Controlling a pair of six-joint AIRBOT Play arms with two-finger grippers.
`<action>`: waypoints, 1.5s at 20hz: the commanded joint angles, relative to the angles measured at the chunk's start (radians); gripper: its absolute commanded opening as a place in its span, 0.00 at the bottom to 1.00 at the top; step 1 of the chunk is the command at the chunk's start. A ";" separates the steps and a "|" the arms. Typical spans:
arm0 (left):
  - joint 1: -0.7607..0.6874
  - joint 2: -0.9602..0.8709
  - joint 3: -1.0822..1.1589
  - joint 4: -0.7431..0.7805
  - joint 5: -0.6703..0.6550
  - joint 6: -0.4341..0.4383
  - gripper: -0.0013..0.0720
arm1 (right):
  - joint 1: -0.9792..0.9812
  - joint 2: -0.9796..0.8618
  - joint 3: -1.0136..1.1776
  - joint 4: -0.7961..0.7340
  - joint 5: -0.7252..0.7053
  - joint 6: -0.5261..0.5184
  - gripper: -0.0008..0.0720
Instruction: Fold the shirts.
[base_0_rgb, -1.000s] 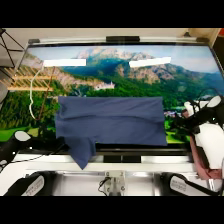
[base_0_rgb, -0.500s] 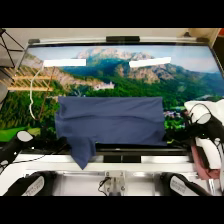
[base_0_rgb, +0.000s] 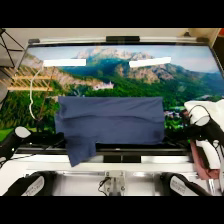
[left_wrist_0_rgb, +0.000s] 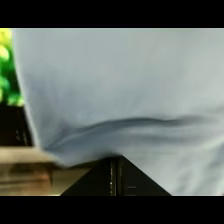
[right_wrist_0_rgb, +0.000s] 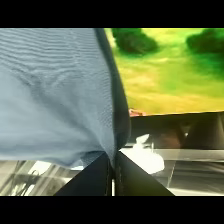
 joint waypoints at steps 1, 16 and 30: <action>0.000 0.001 0.072 -0.011 -0.029 0.040 0.07 | 0.000 0.001 0.045 0.025 0.026 -0.045 0.11; 0.010 -0.596 0.904 -0.016 -0.090 0.013 0.07 | 0.142 -0.369 0.578 0.130 -0.203 0.058 0.11; 0.000 -0.721 1.038 -0.046 -0.180 0.002 0.92 | 0.122 -0.470 0.692 0.018 -0.122 0.033 0.95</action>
